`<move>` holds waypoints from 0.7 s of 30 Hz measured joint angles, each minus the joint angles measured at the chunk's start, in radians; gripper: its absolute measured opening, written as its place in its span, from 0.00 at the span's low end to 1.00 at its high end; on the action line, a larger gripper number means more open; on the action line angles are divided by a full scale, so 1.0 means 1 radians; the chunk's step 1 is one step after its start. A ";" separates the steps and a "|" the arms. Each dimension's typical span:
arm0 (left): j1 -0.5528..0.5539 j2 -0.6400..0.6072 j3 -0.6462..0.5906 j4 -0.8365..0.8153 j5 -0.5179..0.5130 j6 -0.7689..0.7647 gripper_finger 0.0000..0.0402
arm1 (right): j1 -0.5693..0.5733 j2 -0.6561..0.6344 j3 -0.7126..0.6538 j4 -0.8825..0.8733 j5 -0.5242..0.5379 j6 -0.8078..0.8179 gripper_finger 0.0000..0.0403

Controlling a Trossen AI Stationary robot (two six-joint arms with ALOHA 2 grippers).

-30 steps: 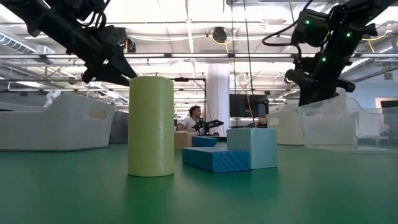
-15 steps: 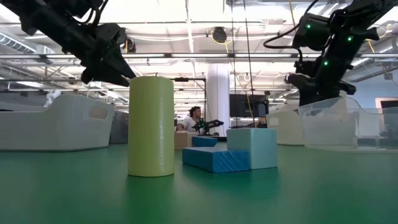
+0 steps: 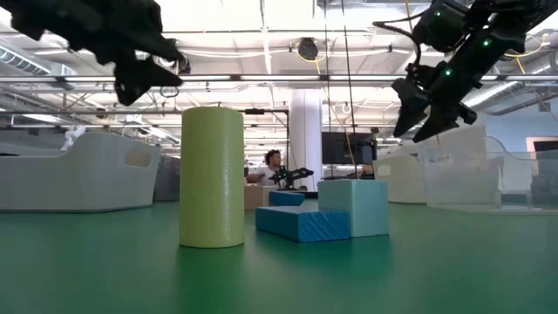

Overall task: Sort & place blocks by color
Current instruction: Put the yellow cylindrical block into the black transparent bin

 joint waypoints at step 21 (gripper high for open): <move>-0.565 0.094 0.000 0.021 0.054 -0.646 0.46 | 0.000 -0.012 0.000 0.055 -0.004 -0.017 0.66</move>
